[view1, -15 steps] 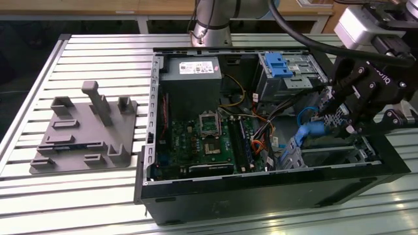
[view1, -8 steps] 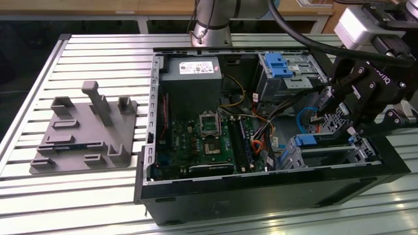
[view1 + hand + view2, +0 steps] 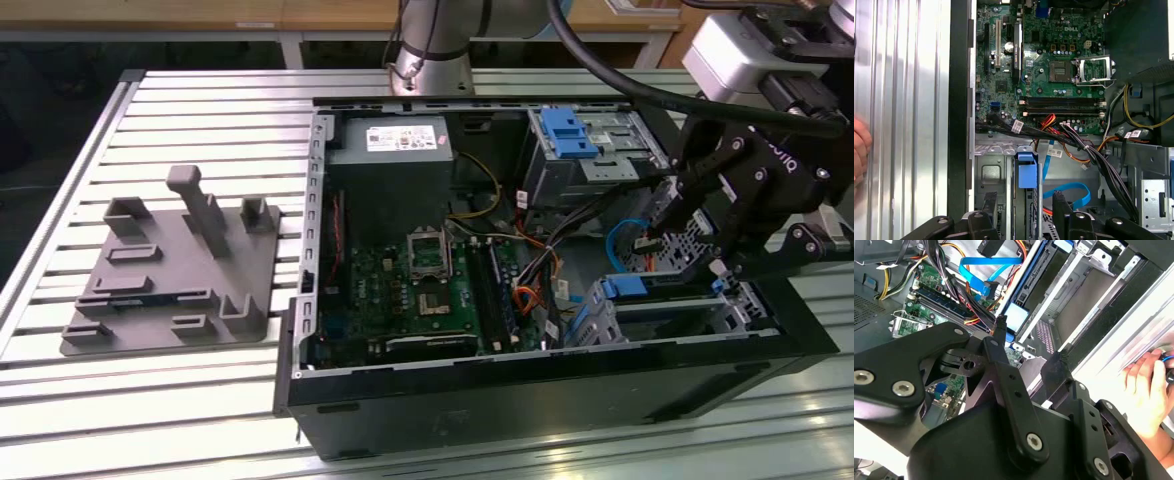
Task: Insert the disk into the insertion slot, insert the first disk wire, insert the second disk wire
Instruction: 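Insert the first disk wire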
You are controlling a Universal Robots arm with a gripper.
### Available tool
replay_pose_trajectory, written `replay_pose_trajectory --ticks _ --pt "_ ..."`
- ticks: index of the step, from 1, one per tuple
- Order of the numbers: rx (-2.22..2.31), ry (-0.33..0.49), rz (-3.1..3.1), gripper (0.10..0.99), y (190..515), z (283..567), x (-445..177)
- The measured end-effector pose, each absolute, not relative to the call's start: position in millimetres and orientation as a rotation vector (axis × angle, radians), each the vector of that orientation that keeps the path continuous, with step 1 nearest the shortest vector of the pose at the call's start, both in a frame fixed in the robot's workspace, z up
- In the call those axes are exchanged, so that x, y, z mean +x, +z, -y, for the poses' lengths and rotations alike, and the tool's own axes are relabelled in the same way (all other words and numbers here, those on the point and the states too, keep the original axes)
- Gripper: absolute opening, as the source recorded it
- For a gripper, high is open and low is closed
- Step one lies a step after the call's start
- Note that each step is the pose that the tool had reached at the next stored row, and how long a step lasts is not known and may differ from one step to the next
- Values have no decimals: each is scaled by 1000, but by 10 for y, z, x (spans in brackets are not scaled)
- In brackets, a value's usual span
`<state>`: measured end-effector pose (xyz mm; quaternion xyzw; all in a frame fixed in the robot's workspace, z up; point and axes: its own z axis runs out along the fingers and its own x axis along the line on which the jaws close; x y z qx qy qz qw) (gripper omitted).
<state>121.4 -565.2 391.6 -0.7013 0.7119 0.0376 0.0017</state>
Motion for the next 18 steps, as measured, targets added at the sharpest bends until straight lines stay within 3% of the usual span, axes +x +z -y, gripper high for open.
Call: replay_pose_trajectory --ticks 5,10,18 --pt "-2201 118 -2234 557 3915 5651 1214" --pt "-2199 31 -2253 557 3915 5626 1210" --pt "-2115 -5 -2326 557 3911 5569 1209"
